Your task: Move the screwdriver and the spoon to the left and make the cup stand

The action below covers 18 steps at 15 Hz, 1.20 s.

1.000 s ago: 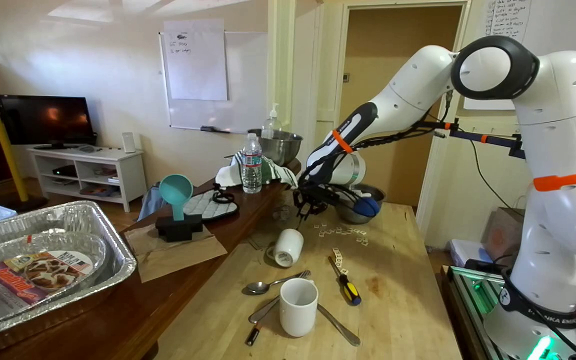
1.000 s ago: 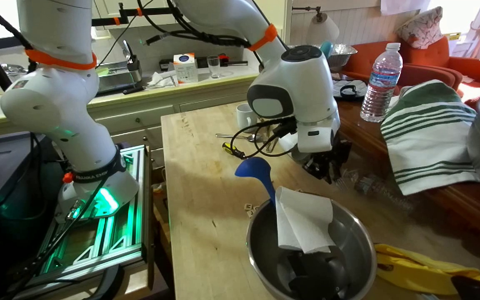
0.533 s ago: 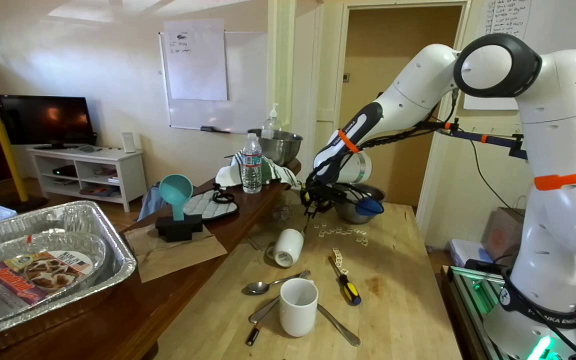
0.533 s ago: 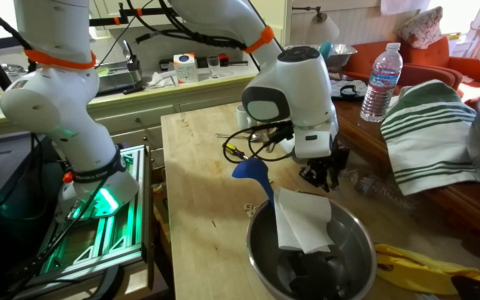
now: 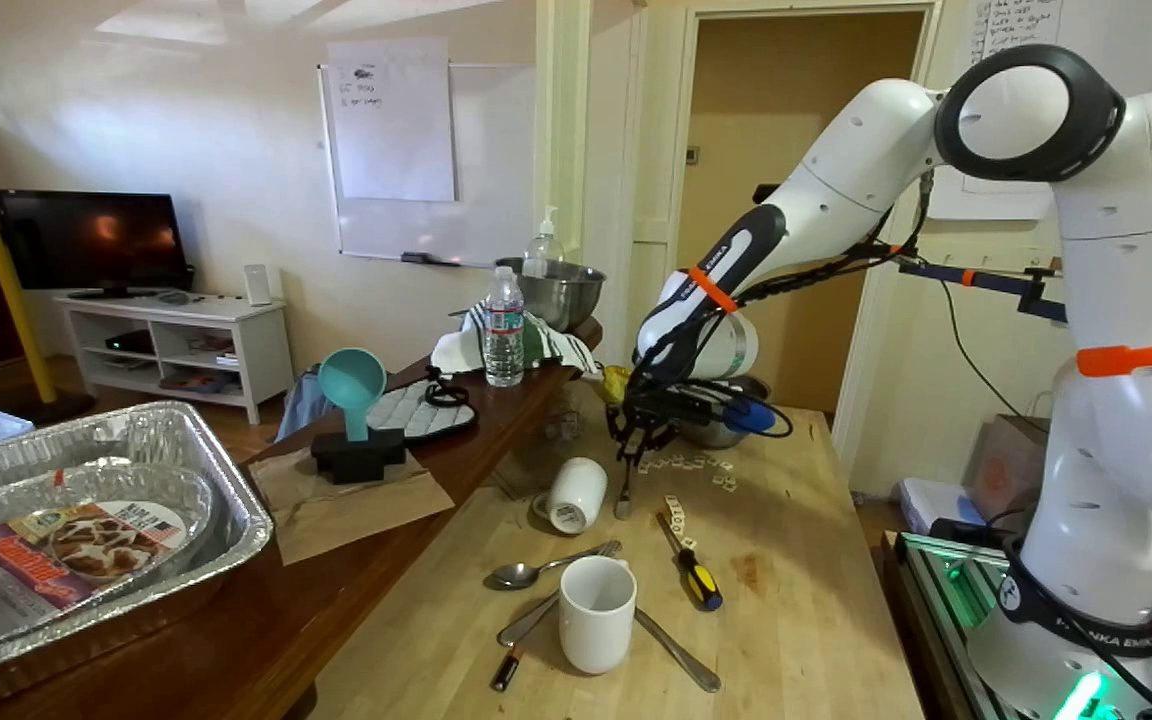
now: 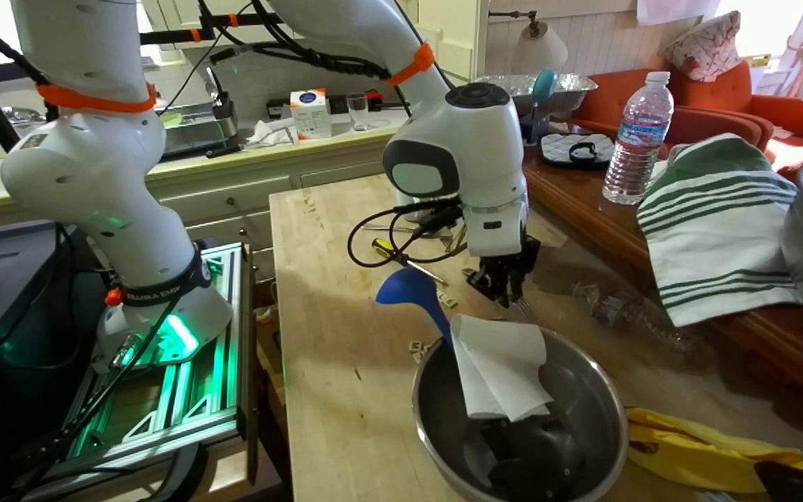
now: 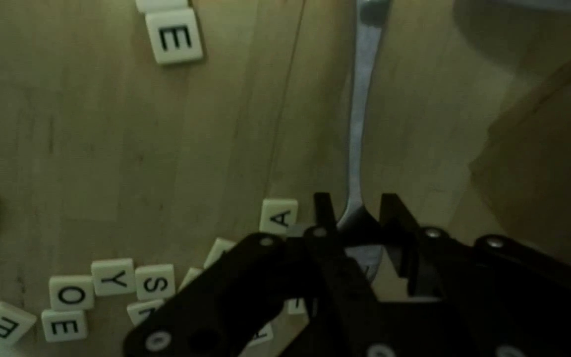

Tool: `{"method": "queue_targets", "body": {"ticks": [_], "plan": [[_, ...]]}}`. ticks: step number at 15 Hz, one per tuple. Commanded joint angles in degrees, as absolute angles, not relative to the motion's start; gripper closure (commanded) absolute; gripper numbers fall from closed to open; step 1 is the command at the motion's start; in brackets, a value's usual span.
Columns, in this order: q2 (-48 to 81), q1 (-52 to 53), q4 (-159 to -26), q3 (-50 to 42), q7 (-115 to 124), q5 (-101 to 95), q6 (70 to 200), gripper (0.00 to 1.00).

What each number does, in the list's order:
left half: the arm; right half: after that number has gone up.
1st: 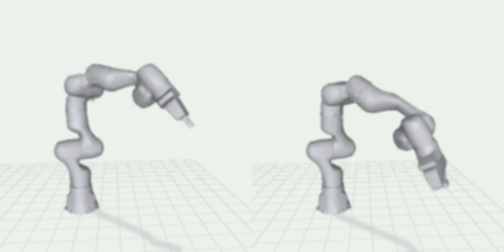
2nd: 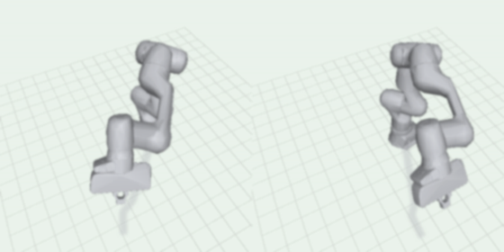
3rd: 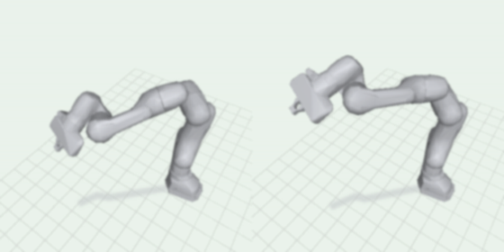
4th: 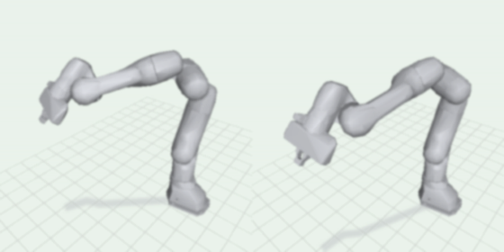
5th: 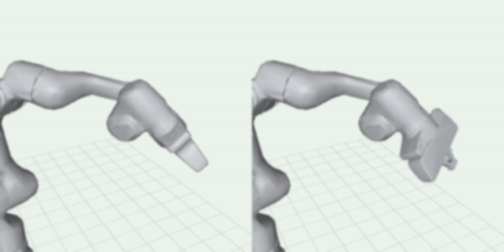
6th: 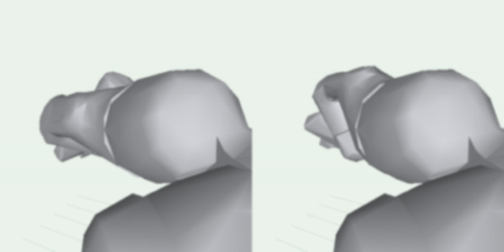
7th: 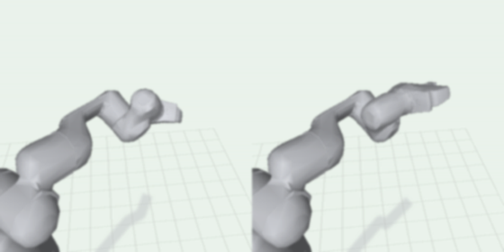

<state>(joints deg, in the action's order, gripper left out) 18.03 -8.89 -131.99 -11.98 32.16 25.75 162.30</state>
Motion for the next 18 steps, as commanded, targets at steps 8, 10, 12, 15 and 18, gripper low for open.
{"method": "queue_targets", "body": {"ticks": [8, 10, 12, 15, 18], "plan": [[11.37, -6.40, -140.68, -10.27, 33.62, 24.20, 154.86, 0.93], [11.05, -6.65, -141.74, -10.20, 33.39, 24.62, 154.44, 0.93], [10.72, -6.82, -142.44, -10.10, 33.00, 24.96, 154.14, 0.93], [10.08, -7.02, -142.88, -9.97, 32.23, 25.09, 154.48, 0.54], [8.97, -7.37, -142.96, -9.77, 31.11, 25.57, 154.19, 0.32]]}}
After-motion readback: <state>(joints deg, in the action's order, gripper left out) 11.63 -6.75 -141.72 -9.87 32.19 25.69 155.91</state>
